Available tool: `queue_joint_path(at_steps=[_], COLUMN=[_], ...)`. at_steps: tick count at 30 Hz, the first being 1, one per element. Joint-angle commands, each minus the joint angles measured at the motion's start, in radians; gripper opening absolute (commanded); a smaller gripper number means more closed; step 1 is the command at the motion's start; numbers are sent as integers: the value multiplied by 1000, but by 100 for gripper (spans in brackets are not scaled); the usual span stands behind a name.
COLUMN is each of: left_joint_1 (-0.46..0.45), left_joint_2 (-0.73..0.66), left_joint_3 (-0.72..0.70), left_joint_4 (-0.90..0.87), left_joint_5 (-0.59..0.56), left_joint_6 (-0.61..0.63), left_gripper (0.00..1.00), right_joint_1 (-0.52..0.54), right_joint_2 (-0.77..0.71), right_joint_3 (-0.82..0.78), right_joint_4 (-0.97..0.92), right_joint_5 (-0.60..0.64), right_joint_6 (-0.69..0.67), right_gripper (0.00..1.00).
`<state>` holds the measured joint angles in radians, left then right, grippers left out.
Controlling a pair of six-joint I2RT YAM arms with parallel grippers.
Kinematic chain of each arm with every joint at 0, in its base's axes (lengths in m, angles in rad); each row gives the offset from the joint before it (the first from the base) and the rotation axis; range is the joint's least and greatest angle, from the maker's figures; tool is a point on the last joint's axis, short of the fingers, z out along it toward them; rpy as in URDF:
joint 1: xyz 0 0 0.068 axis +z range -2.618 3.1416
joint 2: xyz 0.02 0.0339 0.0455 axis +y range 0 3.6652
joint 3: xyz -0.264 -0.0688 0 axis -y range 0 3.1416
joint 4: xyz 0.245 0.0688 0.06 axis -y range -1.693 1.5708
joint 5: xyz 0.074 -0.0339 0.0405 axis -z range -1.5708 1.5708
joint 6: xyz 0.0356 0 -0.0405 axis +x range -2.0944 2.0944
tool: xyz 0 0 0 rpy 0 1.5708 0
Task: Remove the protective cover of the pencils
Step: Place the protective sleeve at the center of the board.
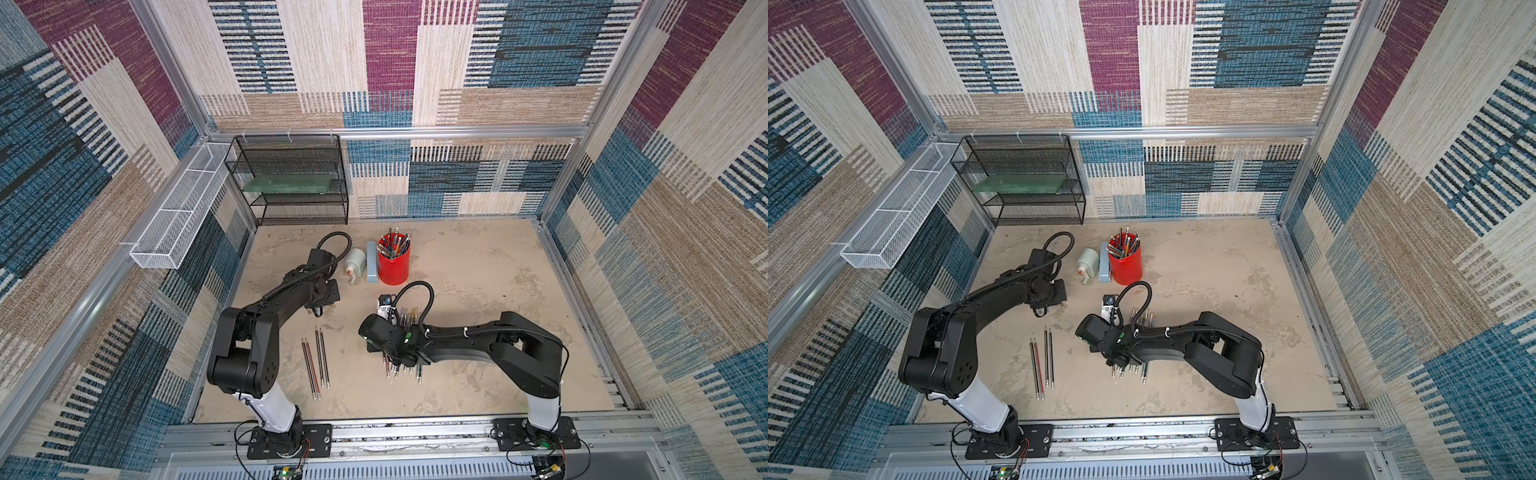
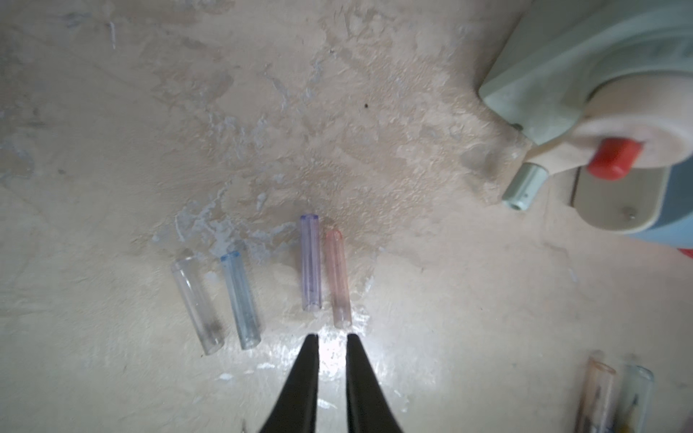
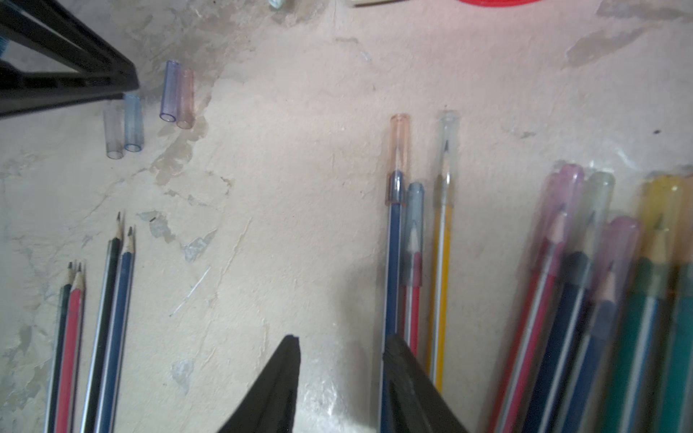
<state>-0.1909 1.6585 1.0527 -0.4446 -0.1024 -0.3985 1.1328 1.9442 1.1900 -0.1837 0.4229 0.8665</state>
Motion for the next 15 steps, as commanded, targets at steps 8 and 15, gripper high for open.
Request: queue_joint_path(at_steps=[8,15], left_joint_1=[1,1], left_joint_2=[-154,-170], left_joint_3=[-140,-155], left_joint_4=[151,160], left_joint_5=[-43,-46], left_joint_6=[-16,-17], left_gripper=[24,24], right_joint_1=[2,2], right_joint_2=[18,48], right_joint_3=[11,35], right_joint_4=[-42,-60], right_joint_5=[24,23], right_joint_6=[20,20], right_gripper=[42,41])
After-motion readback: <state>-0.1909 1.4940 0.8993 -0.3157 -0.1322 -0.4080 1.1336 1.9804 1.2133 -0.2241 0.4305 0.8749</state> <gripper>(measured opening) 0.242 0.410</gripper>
